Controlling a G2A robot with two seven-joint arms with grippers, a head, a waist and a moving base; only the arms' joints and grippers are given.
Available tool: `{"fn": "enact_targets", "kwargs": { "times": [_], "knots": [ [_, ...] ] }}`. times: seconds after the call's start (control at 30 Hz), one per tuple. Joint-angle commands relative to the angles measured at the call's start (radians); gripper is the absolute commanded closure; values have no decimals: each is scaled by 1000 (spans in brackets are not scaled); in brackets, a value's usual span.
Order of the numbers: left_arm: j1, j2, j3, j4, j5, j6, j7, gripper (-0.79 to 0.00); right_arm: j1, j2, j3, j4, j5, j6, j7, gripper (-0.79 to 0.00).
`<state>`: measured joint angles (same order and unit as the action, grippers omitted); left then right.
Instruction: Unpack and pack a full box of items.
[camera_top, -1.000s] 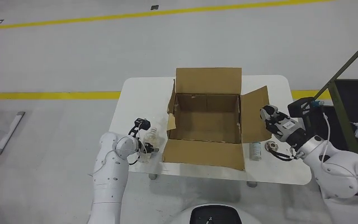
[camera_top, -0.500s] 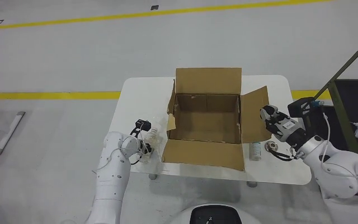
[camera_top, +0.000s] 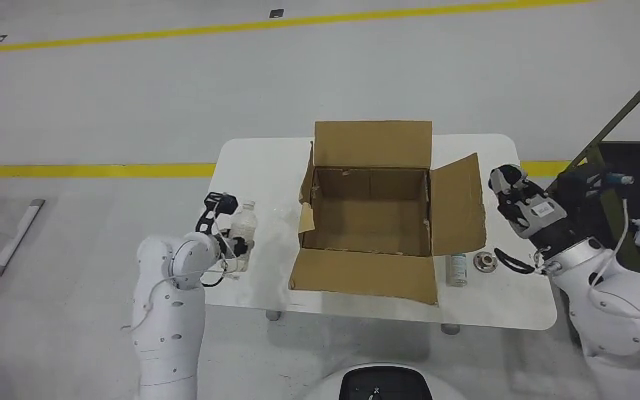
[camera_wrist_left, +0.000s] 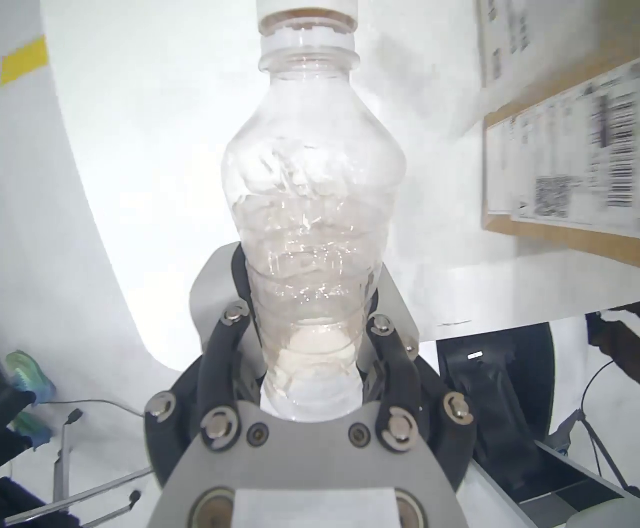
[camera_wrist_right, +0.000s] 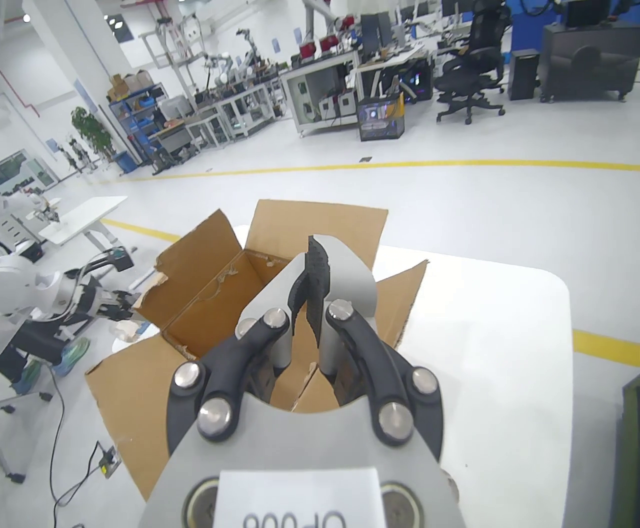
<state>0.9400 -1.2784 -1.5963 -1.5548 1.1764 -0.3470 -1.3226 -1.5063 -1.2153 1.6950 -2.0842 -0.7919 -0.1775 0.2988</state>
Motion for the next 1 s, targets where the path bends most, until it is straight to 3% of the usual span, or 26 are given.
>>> {"fn": "enact_targets", "kwargs": {
  "times": [0.0, 0.17, 0.3, 0.43, 0.87, 0.97],
  "knots": [
    [3, 3, -33, -104, -82, 19, -29, 0, -2, -1, 5, 7, -1, 17, -26, 0],
    [-28, 12, -66, -301, -253, 48, -93, 0, -7, -1, 6, 21, -8, 38, -43, 0],
    [-70, 19, -62, -386, -365, 66, -117, 0, -10, -2, 0, 25, -22, 44, -62, 0],
    [-104, 25, -62, -413, -471, 98, -119, 0, -23, -5, -11, 21, -54, 65, -120, 0],
    [-106, 27, -64, -416, -475, 99, -122, 0, -62, -11, -27, 39, -273, 143, -333, 0],
    [-87, 27, -41, -411, -528, 106, -66, 0, -65, -13, -30, 56, -320, 179, -370, 0]
  ]
}}
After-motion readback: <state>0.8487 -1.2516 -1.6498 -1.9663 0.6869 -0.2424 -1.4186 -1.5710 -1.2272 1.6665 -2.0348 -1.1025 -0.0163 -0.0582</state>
